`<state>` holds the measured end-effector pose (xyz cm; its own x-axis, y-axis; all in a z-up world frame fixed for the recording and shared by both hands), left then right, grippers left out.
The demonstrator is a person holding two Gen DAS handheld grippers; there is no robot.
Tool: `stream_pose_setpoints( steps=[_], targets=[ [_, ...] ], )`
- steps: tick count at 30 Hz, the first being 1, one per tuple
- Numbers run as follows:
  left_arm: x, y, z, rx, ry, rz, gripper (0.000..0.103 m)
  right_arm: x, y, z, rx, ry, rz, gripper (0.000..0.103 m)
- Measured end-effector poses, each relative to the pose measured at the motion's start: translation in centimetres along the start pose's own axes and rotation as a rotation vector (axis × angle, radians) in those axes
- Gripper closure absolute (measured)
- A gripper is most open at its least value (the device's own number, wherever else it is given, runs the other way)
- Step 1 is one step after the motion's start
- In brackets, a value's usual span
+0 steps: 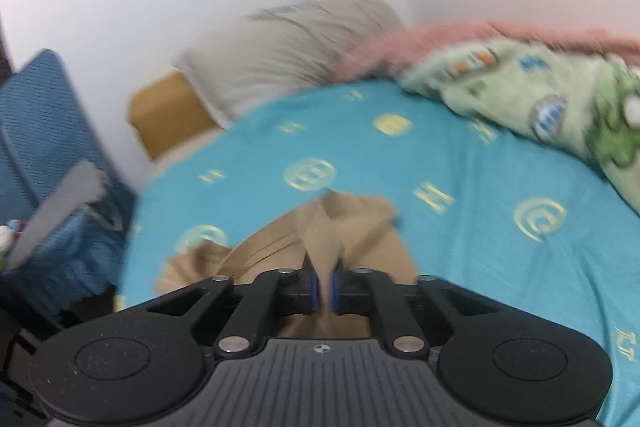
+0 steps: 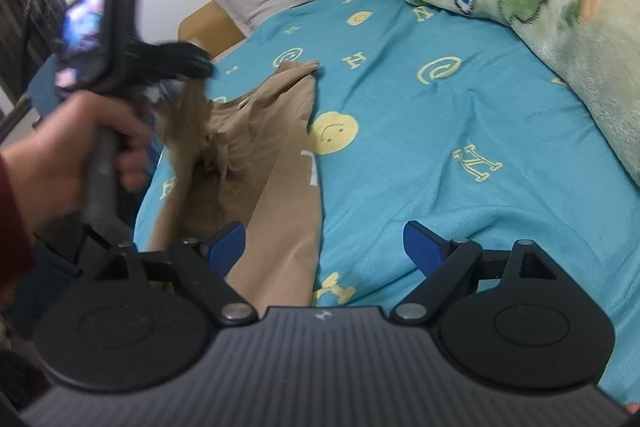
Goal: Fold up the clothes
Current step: 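Fold that side over toward the shirt center with the left gripper, release, then grasp the hem of the folded strip with both grippers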
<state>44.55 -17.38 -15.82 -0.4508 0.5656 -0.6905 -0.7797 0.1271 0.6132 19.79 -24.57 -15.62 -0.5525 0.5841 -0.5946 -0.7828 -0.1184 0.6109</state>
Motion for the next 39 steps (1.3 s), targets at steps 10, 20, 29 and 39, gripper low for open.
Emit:
stream_pose_setpoints(
  steps=[10,20,29,39],
  targets=[
    [11.8,6.8,0.3,0.104,0.151,0.134,0.044,-0.5,-0.7,-1.6,0.010,-0.064,0.006,0.016],
    [31.6,21.9,4.1,0.220,0.362,0.511,0.043,-0.4,1.9,-0.4,-0.015,-0.027,-0.022,0.016],
    [34.0,25.5,2.1,0.144,0.136,0.524,0.049,2.1,5.7,0.8,0.004,0.087,-0.012,0.016],
    [32.2,29.2,0.8,0.135,0.054,0.374,0.100,3.6,6.4,-0.2,0.036,0.064,0.018,0.016]
  ],
)
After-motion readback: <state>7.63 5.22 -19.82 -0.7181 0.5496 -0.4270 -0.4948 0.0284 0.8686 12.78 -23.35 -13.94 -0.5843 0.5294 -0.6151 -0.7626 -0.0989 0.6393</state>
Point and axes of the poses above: each gripper's, at about its wrist camera, not at the fingertips, and y roughly against the way its jaws point, z to its left, x to its underside, the point moved 8 cm from there along -y, roughly the way its jaws point, and after that the axes turned 8 degrees about -y, right-handed, at the moved point
